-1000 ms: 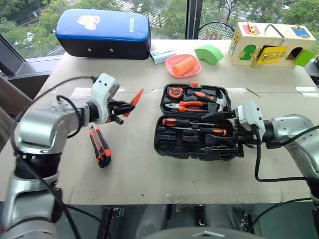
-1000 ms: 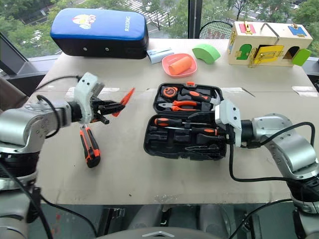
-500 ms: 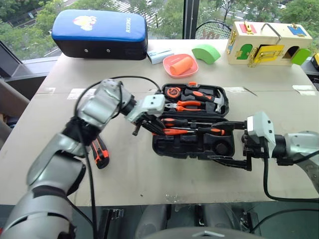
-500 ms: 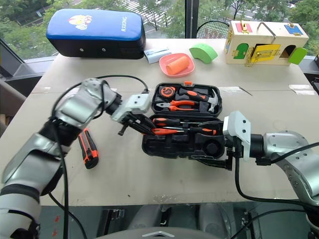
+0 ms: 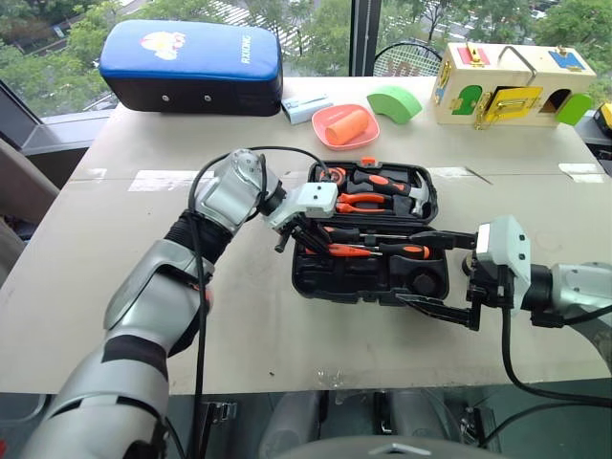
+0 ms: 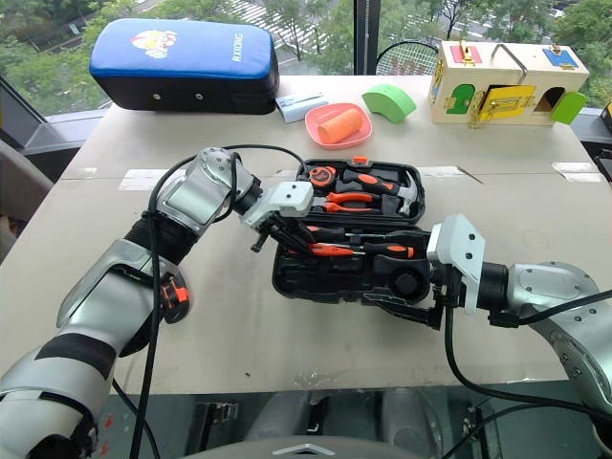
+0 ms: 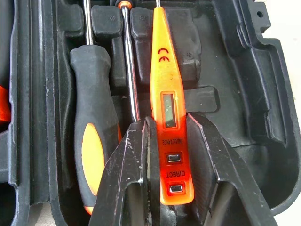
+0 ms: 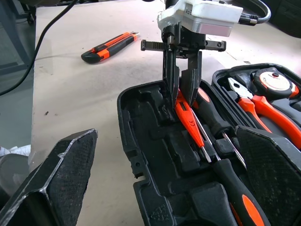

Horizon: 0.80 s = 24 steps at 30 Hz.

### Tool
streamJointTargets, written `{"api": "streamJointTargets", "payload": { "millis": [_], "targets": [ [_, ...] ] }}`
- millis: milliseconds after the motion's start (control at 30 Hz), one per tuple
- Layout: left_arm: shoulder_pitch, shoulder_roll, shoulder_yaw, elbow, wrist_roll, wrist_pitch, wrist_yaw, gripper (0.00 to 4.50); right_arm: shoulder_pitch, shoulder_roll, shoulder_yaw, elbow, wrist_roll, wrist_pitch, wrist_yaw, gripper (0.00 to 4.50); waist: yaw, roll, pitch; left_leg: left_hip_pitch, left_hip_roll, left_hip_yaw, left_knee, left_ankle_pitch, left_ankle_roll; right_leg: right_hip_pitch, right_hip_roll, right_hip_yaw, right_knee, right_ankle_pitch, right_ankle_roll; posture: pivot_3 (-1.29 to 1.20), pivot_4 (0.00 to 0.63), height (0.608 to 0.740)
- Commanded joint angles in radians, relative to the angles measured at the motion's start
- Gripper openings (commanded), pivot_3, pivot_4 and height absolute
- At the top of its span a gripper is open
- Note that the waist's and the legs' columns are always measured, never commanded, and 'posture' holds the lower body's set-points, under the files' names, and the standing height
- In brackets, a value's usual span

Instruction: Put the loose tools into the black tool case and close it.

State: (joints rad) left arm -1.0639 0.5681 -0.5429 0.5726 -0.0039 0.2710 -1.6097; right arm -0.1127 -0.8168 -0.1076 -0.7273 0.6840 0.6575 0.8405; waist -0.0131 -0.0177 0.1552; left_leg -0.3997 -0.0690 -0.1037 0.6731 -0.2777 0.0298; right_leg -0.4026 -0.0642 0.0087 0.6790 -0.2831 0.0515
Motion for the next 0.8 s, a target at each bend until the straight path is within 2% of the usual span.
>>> {"api": "streamJointTargets", "payload": {
  "millis": [33, 367, 800],
  "targets": [
    [0.018, 0.036, -0.009, -0.044, 0.020, 0.045, -0.005, 0.56, -0.021, -0.008, -0.024, -0.009, 0.013, -0.009, -0.006, 4.50, -0.002, 0.000, 0.000, 0.000, 0.000, 0.000, 0.000, 0.000, 0.000, 0.000, 0.000, 0.000, 0.000, 0.000, 0.000, 0.00, 0.150, 0.735],
    [0.065, 0.071, -0.008, -0.145, -0.019, 0.112, -0.005, 0.56, -0.041, -0.002, -0.004, 0.014, 0.004, -0.020, 0.001, 4.50, -0.002, 0.000, 0.000, 0.000, 0.001, 0.000, -0.001, 0.000, 0.000, 0.000, 0.000, 0.001, 0.000, 0.000, 0.000, 0.00, 0.150, 0.735],
    [0.075, 0.048, 0.013, -0.123, 0.017, 0.108, 0.002, 0.56, -0.058, 0.008, 0.016, 0.024, -0.001, -0.026, -0.001, 4.50, -0.001, 0.000, 0.000, 0.000, 0.001, 0.000, -0.001, 0.000, 0.000, 0.000, 0.000, 0.001, 0.000, 0.000, 0.000, 0.00, 0.150, 0.735]
  ]
}}
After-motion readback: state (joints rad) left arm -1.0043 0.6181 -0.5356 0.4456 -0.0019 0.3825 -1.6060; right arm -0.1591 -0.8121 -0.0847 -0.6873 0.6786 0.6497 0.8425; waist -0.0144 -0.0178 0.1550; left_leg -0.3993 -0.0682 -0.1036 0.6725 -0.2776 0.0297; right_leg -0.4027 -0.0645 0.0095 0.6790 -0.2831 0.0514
